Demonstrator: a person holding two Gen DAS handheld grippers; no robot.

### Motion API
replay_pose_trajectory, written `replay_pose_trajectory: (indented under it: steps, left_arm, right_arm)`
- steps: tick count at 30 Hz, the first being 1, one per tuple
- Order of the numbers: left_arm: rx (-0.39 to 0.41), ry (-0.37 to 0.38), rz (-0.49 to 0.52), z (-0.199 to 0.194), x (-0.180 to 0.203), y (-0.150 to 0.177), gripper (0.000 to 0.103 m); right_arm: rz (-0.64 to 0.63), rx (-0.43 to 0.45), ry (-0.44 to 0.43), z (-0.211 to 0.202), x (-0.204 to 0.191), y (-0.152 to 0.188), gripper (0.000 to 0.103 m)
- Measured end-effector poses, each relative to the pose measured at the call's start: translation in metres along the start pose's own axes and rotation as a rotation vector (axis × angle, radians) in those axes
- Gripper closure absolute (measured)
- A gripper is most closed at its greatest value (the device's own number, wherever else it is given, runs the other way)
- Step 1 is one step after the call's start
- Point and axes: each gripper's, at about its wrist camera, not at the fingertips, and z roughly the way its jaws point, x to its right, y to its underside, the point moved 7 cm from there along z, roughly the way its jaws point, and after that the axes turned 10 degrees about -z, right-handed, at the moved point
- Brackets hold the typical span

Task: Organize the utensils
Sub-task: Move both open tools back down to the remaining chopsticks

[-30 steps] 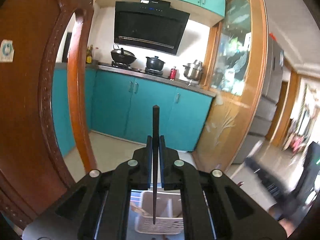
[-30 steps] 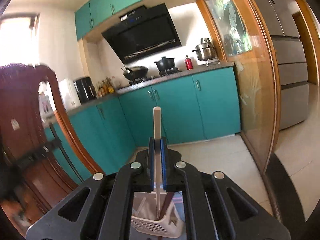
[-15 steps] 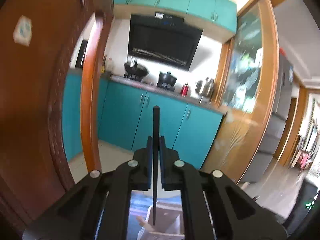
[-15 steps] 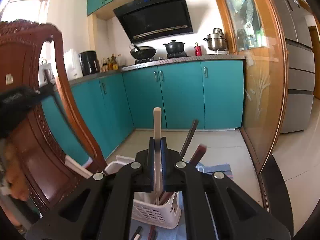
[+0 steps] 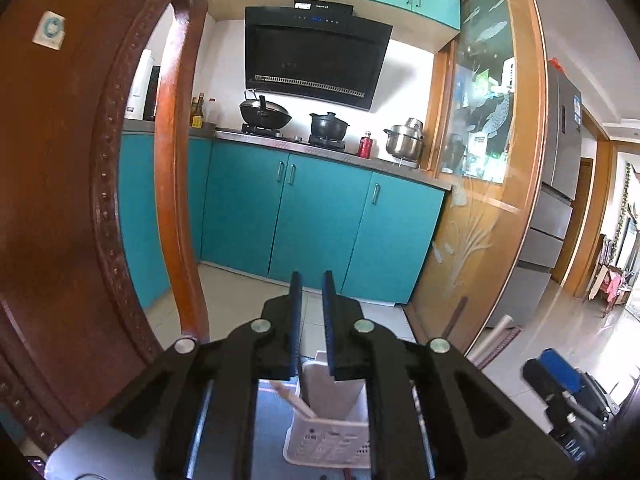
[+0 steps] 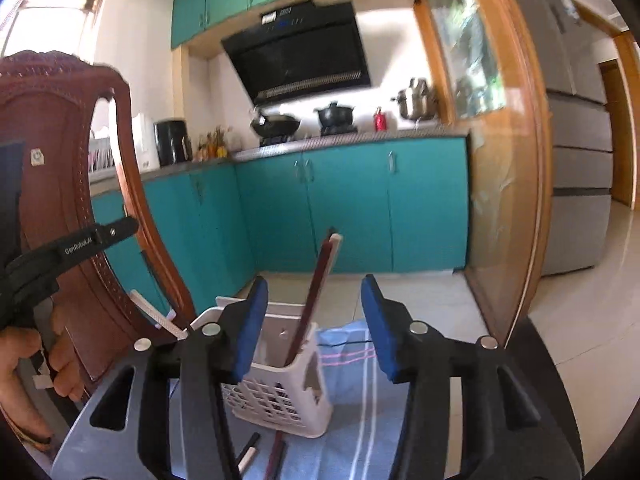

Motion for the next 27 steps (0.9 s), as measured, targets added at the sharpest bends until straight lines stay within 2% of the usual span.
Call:
replay_pose_trajectory:
  steps: [3, 6, 7, 10, 11, 12, 15, 17, 19, 20, 21, 22, 23, 24, 27]
  left_arm:
    - [0.016, -0.004, 0.019, -0.017, -0.002, 0.003, 0.08]
    - [0.008, -0.019, 0.104, -0.032, -0.001, 0.02, 0.076]
    - [0.002, -0.03, 0.131, -0.034, -0.001, 0.026, 0.076]
    - [-0.086, -0.08, 0.214, -0.028, -0.011, 0.065, 0.076]
    - [-0.148, -0.095, 0.224, -0.022, -0.018, 0.082, 0.076]
    - [-0.21, -0.106, 0.223, -0.015, -0.024, 0.098, 0.076]
    - [-0.396, -0.113, 0.178, 0.002, -0.04, 0.138, 0.076]
    - [-0.439, -0.111, 0.165, 0.003, -0.044, 0.148, 0.076]
    - [-0.424, -0.118, 0.195, -0.001, -0.044, 0.149, 0.076]
    - [-0.417, -0.119, 0.206, -0.003, -0.043, 0.148, 0.076]
    - [-0.41, -0.118, 0.217, -0.005, -0.042, 0.148, 0.076]
    - [-0.409, -0.117, 0.221, -0.005, -0.041, 0.147, 0.076]
    - [-0.41, -0.114, 0.223, -0.006, -0.041, 0.147, 0.076]
    - [-0.413, -0.113, 0.224, -0.007, -0.041, 0.148, 0.076]
    - [-0.423, -0.116, 0.228, -0.004, -0.04, 0.15, 0.076]
  right_arm:
    - [0.052, 0.039, 0.027, -0.02, 0.014, 0.01, 0.055]
    - [0.085, -0.033, -0.002, -0.019, 0.017, 0.035, 0.055]
    - [0.084, -0.079, -0.007, -0.015, 0.016, 0.047, 0.055]
    - [0.025, -0.318, -0.086, 0.015, -0.01, 0.095, 0.055]
    - [0.004, -0.442, -0.149, 0.031, -0.028, 0.12, 0.055]
    - [-0.007, -0.511, -0.187, 0.04, -0.039, 0.135, 0.055]
    - [-0.067, -0.653, -0.245, 0.058, -0.072, 0.17, 0.055]
    - [-0.13, -0.719, -0.236, 0.066, -0.088, 0.185, 0.055]
    - [-0.135, -0.764, -0.228, 0.074, -0.095, 0.196, 0.055]
    - [-0.133, -0.781, -0.228, 0.076, -0.097, 0.201, 0.059]
    - [-0.146, -0.775, -0.207, 0.077, -0.098, 0.202, 0.067]
    - [-0.16, -0.778, -0.197, 0.078, -0.1, 0.203, 0.071]
    - [-0.166, -0.775, -0.187, 0.078, -0.1, 0.203, 0.081]
    - [-0.153, -0.776, -0.192, 0.079, -0.101, 0.204, 0.087]
    - [-0.117, -0.781, -0.209, 0.08, -0.099, 0.203, 0.088]
